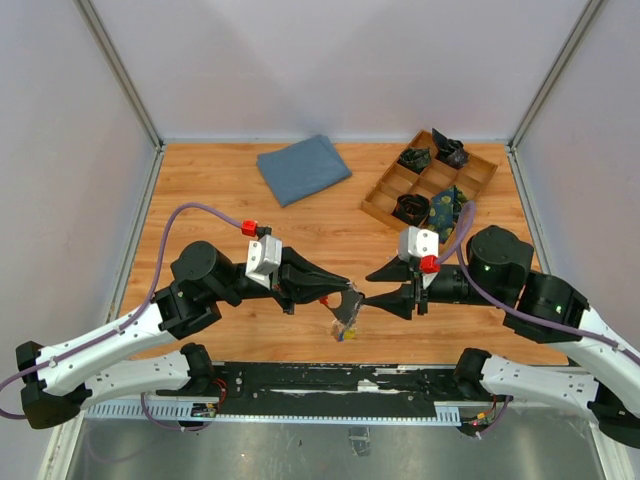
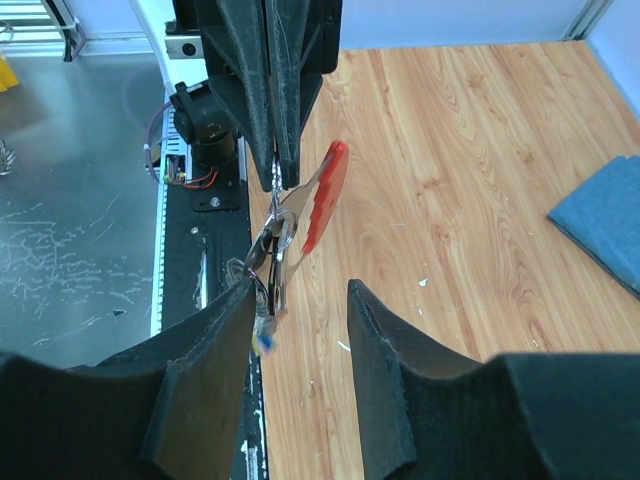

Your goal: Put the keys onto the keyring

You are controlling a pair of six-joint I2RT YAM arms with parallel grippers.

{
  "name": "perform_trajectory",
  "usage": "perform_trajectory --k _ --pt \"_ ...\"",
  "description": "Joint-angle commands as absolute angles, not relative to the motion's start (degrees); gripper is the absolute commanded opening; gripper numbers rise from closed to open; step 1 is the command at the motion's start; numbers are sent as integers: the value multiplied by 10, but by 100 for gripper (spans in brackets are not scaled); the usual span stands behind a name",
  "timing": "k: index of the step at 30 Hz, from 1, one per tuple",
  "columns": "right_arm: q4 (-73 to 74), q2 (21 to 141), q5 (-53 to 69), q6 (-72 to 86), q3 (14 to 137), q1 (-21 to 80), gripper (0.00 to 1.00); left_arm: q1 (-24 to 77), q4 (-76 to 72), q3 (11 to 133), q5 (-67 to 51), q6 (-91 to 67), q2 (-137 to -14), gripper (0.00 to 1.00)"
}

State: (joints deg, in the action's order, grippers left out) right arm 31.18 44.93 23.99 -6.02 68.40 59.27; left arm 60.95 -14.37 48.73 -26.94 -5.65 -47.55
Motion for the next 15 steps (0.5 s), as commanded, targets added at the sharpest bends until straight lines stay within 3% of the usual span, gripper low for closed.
perform_trajectory --k 1,15 --pt "288 429 242 -65 697 600 42 613 -164 503 -276 -57 -474 1" --pt "286 437 219 -64 696 600 35 613 -165 505 -278 -57 -476 1"
